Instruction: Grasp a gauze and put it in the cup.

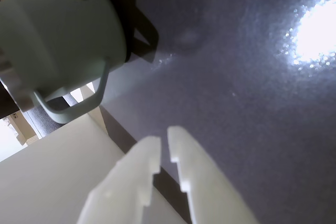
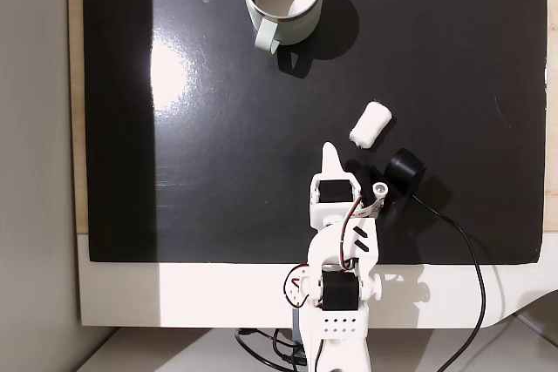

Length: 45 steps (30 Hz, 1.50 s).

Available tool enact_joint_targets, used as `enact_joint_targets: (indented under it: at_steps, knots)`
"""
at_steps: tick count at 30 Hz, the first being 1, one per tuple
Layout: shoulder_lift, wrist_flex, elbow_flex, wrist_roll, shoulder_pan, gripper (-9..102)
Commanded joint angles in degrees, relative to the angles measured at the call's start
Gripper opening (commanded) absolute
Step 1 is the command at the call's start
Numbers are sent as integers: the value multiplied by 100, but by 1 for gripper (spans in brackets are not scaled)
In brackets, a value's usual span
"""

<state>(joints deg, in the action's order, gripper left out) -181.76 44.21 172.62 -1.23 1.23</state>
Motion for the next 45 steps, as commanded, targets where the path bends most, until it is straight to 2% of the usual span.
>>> enact_joint_targets:
  at_steps: [1,21,27,33,40,45]
  knots:
    - [-26,-53,-88,220,-237,0]
    - [-26,9,-114,114,-202,0]
    - [-35,967,-817,-729,114,0]
    - [97,2312,-2435,-1881,220,1]
    - [1617,3155,-4570,-3041,457,9]
    - [2725,3507,-5405,-3876,888,18]
